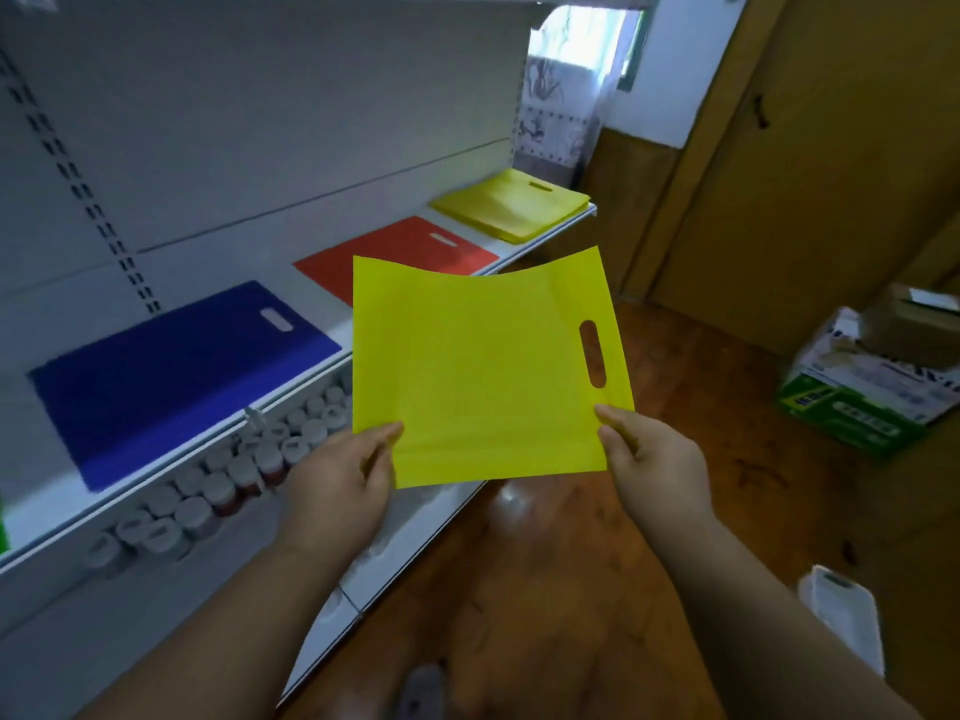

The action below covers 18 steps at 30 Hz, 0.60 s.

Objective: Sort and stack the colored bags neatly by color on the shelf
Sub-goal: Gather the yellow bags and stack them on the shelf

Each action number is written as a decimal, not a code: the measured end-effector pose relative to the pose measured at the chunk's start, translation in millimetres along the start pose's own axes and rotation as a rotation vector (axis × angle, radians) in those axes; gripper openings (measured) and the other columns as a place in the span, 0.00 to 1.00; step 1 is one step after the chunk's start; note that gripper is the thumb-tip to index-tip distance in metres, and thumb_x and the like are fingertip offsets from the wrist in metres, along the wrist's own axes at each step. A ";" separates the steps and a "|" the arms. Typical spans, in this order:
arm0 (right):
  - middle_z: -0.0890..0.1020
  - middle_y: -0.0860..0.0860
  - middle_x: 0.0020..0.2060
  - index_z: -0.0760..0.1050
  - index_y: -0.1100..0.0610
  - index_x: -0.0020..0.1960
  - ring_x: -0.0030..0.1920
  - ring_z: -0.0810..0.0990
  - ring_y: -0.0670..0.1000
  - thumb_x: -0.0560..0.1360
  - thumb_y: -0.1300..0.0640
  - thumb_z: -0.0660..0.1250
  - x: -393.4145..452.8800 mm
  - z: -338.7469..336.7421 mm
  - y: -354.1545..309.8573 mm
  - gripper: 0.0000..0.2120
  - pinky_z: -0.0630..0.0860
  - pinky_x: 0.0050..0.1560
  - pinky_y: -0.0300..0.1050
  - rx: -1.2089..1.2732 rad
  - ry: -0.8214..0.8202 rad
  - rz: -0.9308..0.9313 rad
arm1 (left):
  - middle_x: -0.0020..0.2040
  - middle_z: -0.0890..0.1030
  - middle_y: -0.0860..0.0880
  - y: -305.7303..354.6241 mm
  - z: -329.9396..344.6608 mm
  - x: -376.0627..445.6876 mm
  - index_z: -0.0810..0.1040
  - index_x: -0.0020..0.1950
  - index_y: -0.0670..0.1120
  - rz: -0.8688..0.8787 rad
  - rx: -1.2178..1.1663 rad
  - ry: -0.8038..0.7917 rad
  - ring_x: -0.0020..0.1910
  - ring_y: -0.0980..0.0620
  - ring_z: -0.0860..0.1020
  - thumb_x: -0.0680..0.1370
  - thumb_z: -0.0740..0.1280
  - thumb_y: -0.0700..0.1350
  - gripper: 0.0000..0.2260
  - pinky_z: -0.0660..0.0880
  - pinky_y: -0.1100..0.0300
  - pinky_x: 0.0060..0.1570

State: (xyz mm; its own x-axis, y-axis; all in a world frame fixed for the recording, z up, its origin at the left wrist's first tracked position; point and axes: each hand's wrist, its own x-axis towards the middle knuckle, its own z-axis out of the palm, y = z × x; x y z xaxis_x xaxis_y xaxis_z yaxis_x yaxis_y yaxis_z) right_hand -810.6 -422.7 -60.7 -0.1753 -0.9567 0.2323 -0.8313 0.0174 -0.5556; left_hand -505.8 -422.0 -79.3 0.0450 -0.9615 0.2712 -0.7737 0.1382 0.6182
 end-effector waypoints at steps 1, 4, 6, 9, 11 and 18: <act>0.82 0.48 0.59 0.79 0.48 0.65 0.60 0.80 0.50 0.79 0.54 0.66 14.8 1.3 6.2 0.14 0.73 0.54 0.40 -0.009 0.004 0.011 | 0.51 0.82 0.48 1.8 9.8 21.0 0.81 0.64 0.52 0.021 -0.004 -0.013 0.43 0.48 0.78 0.80 0.66 0.43 0.14 0.71 0.59 0.38; 0.81 0.47 0.61 0.78 0.48 0.66 0.61 0.79 0.50 0.80 0.52 0.64 62.0 -10.2 26.5 0.15 0.74 0.57 0.43 -0.051 0.022 0.047 | 0.49 0.82 0.46 21.5 40.7 85.0 0.81 0.64 0.50 0.073 -0.009 -0.051 0.41 0.47 0.78 0.79 0.66 0.42 0.14 0.69 0.60 0.36; 0.81 0.48 0.61 0.77 0.48 0.67 0.62 0.78 0.50 0.80 0.52 0.64 97.0 -25.3 43.8 0.15 0.73 0.57 0.43 -0.076 0.055 0.076 | 0.47 0.82 0.46 44.4 64.1 123.6 0.81 0.64 0.51 0.086 -0.036 -0.075 0.39 0.46 0.79 0.79 0.66 0.42 0.14 0.73 0.57 0.36; 0.82 0.50 0.60 0.78 0.50 0.66 0.61 0.79 0.52 0.80 0.54 0.65 144.2 -36.5 79.6 0.15 0.75 0.56 0.45 -0.096 0.098 0.099 | 0.46 0.83 0.45 76.0 101.5 170.2 0.80 0.64 0.51 0.126 -0.056 -0.103 0.33 0.46 0.78 0.80 0.66 0.42 0.14 0.77 0.51 0.34; 0.83 0.51 0.58 0.79 0.51 0.65 0.59 0.80 0.53 0.79 0.55 0.67 171.4 -33.9 109.2 0.15 0.76 0.55 0.46 -0.097 0.119 0.103 | 0.50 0.83 0.44 89.0 132.5 197.6 0.80 0.65 0.50 0.149 -0.036 -0.119 0.34 0.46 0.78 0.80 0.65 0.42 0.14 0.76 0.53 0.35; 0.83 0.53 0.57 0.80 0.52 0.63 0.57 0.81 0.55 0.78 0.56 0.68 309.1 -31.0 205.3 0.14 0.77 0.52 0.47 -0.110 -0.027 0.043 | 0.53 0.83 0.45 140.8 229.7 273.1 0.80 0.65 0.50 0.066 0.061 -0.126 0.44 0.46 0.79 0.81 0.64 0.44 0.14 0.71 0.58 0.37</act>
State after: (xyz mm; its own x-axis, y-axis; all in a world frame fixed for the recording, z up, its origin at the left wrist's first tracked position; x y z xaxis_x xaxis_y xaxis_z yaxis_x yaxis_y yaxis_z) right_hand -1051.7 -705.8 -78.2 -0.1988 -0.9618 0.1883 -0.8767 0.0886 -0.4729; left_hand -747.6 -719.7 -87.6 -0.0843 -0.9735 0.2125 -0.8098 0.1912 0.5547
